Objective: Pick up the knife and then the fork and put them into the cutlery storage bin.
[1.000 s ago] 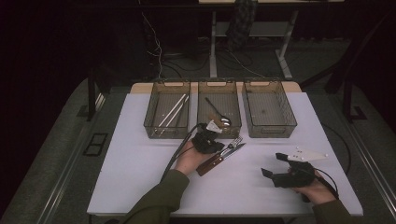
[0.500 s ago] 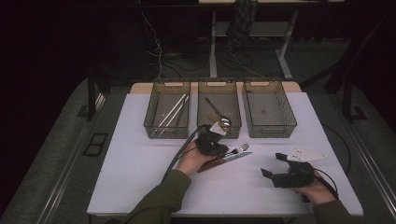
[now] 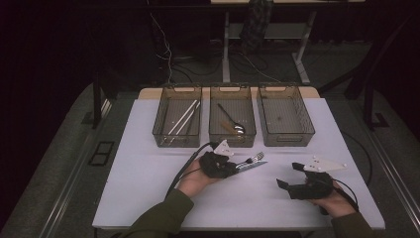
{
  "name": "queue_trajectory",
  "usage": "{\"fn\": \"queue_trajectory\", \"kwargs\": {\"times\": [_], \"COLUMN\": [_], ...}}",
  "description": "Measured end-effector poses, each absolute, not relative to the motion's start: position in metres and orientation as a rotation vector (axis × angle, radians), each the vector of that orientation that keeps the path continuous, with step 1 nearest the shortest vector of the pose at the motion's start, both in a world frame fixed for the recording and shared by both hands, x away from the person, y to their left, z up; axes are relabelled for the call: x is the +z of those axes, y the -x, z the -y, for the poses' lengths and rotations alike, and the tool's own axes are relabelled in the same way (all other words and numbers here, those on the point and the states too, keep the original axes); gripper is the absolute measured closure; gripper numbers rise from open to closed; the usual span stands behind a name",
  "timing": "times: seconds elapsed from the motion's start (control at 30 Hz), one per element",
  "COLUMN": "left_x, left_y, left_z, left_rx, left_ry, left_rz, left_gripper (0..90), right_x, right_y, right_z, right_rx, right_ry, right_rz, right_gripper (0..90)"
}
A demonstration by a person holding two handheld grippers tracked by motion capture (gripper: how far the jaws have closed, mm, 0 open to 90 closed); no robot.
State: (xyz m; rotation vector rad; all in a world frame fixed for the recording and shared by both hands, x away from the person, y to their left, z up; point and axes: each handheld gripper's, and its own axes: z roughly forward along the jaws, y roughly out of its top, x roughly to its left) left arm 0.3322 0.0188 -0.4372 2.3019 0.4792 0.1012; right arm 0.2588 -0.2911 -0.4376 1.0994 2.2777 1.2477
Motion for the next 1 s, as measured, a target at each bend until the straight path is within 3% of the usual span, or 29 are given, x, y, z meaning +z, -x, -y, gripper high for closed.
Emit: {"fn": "queue_trajectory", "kwargs": {"times": [0.47,1.0], "left_x": [-0.448,-0.448], "left_y": [-0.329,-0.324], "left_z": [-0.014,-0.014], "left_rx": [0.127,0.168], "left_ry": [-2.339,-2.332], "left_rz": [-0.449,-0.442], "left_gripper": [73.3,76.5], "right_x": [-0.438,-0.437], "right_y": [-0.259,-0.259], "right_z": [0.291,0.291], "right_rx": [1.244,1.244], "right_ry": [-1.092,-1.108], "right_rz": [-2.288,-2.281], "right_gripper": [14.2,14.2]}}
